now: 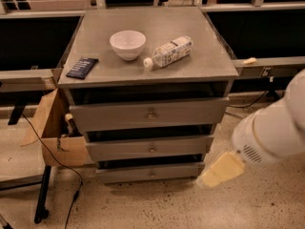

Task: Open bottom drawer

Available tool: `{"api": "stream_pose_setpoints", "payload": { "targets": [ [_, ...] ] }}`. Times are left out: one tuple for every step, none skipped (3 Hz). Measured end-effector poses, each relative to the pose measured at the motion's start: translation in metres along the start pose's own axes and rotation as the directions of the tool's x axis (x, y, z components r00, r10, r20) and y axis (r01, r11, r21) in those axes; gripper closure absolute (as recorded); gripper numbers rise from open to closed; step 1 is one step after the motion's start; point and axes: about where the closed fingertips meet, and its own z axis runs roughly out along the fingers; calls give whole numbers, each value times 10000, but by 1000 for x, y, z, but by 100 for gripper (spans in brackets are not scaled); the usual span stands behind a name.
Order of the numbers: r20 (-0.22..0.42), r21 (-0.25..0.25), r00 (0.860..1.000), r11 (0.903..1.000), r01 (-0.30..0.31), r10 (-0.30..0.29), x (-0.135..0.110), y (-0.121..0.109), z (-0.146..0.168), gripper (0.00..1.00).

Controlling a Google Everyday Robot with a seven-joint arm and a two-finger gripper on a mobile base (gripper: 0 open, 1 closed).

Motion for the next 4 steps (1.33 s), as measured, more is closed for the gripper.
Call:
{"api": "stream_pose_setpoints", "payload": {
  "targets": [
    [-207, -891, 9924, 9884, -1228, 1214, 25, 37, 91, 0],
    [-741, -1910, 9743, 9558, -2234, 2129, 71, 85, 180, 0],
    [-794, -2373, 9656, 9361, -2596, 2477, 92, 103, 216, 0],
    [-781, -2369, 9648, 9353, -2627, 2512, 92, 102, 216, 0]
  ]
}}
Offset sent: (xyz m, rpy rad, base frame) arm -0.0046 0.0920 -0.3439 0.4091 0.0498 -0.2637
